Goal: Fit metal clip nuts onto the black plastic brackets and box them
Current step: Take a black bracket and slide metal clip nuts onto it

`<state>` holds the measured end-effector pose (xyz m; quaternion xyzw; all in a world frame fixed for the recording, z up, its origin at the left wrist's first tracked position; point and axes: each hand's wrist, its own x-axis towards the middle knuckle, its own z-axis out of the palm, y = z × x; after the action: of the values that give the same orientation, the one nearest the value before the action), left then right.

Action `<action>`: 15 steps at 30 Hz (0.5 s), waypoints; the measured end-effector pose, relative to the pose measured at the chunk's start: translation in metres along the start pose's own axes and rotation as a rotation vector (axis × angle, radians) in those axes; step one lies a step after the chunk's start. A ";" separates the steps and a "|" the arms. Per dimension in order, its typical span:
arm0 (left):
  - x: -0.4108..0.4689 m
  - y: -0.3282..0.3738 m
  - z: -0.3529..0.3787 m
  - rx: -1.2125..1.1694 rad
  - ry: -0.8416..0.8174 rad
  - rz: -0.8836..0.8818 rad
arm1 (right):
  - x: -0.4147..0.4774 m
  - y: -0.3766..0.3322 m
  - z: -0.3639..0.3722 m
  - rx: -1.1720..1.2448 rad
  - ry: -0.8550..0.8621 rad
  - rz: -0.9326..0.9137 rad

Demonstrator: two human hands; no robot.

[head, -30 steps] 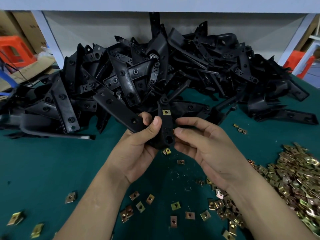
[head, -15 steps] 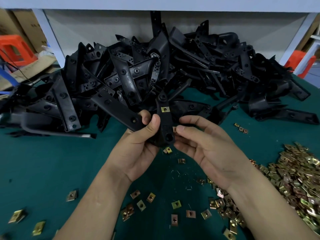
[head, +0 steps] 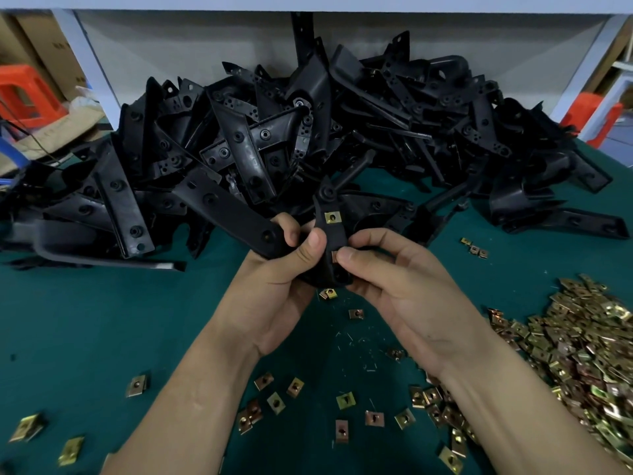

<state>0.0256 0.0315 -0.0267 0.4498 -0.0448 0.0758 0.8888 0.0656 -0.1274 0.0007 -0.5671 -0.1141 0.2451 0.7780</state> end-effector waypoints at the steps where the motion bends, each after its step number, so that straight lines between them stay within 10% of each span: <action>1: 0.000 0.000 0.000 0.007 0.004 -0.001 | 0.000 0.000 0.000 -0.006 -0.003 -0.003; 15: -0.002 0.008 0.000 0.005 0.049 0.004 | 0.002 -0.005 -0.008 -0.078 -0.027 -0.038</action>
<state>0.0222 0.0361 -0.0207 0.4502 -0.0238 0.0887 0.8882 0.0724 -0.1340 0.0024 -0.5911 -0.1448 0.2334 0.7584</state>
